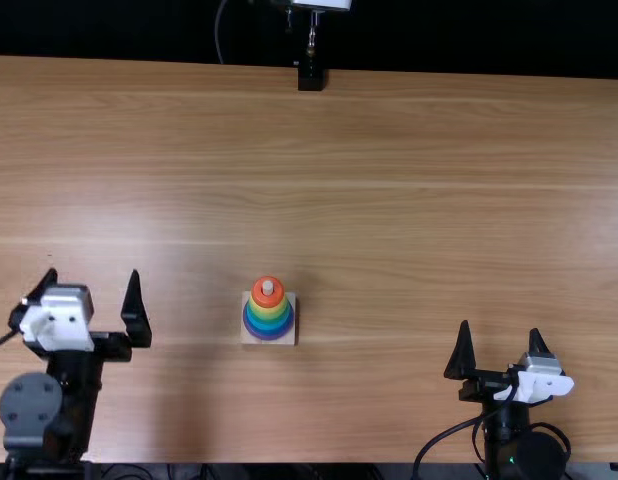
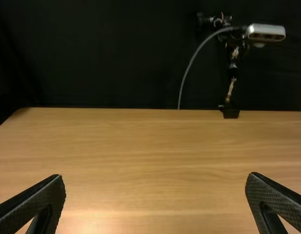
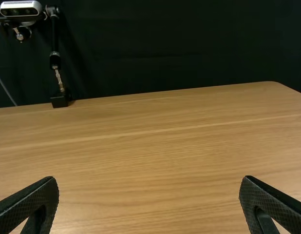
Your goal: Build the Hanoi tower: stack the rings onto the peg from bottom to top in this color order: purple, dark blue, light blue, dark green, light green, yellow, orange.
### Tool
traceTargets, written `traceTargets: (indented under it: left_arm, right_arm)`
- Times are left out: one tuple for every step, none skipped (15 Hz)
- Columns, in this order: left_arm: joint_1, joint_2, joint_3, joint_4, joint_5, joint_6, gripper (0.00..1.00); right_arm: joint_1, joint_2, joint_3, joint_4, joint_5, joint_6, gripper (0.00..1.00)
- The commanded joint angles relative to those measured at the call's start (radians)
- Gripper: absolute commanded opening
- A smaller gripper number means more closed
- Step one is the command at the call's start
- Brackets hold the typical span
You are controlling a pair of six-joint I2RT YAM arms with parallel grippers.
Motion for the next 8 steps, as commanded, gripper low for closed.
traceTargets:
  left_arm:
    - [-0.007, -0.089, -0.083, 0.011, -0.051, -0.004, 1.0]
    - [-0.008, -0.153, -0.138, 0.011, -0.079, -0.006, 1.0]
    - [-0.005, -0.209, -0.175, 0.006, -0.079, -0.006, 1.0]
    - [-0.007, -0.261, -0.207, 0.007, -0.072, -0.006, 1.0]
    - [-0.01, -0.299, -0.245, 0.006, -0.072, -0.006, 1.0]
    - [-0.014, -0.348, -0.274, -0.002, -0.072, -0.004, 1.0]
    - [-0.014, -0.416, -0.296, -0.007, -0.073, -0.004, 1.0]
    - [-0.014, -0.472, -0.323, -0.007, -0.072, -0.004, 1.0]
  right_arm:
    - [-0.002, -0.006, -0.008, 0.004, -0.006, -0.004, 1.0]
    - [-0.002, -0.006, -0.008, 0.004, -0.006, -0.004, 1.0]
    - [-0.002, -0.006, -0.008, 0.004, -0.006, -0.004, 1.0]
    - [-0.002, -0.006, -0.008, 0.004, -0.006, -0.004, 1.0]
    - [-0.002, -0.006, -0.008, 0.004, -0.006, -0.004, 1.0]
    - [-0.002, -0.006, -0.008, 0.004, -0.006, -0.004, 1.0]
    - [-0.002, -0.006, -0.008, 0.004, -0.006, -0.004, 1.0]
    - [-0.002, -0.006, -0.008, 0.004, -0.006, -0.004, 1.0]
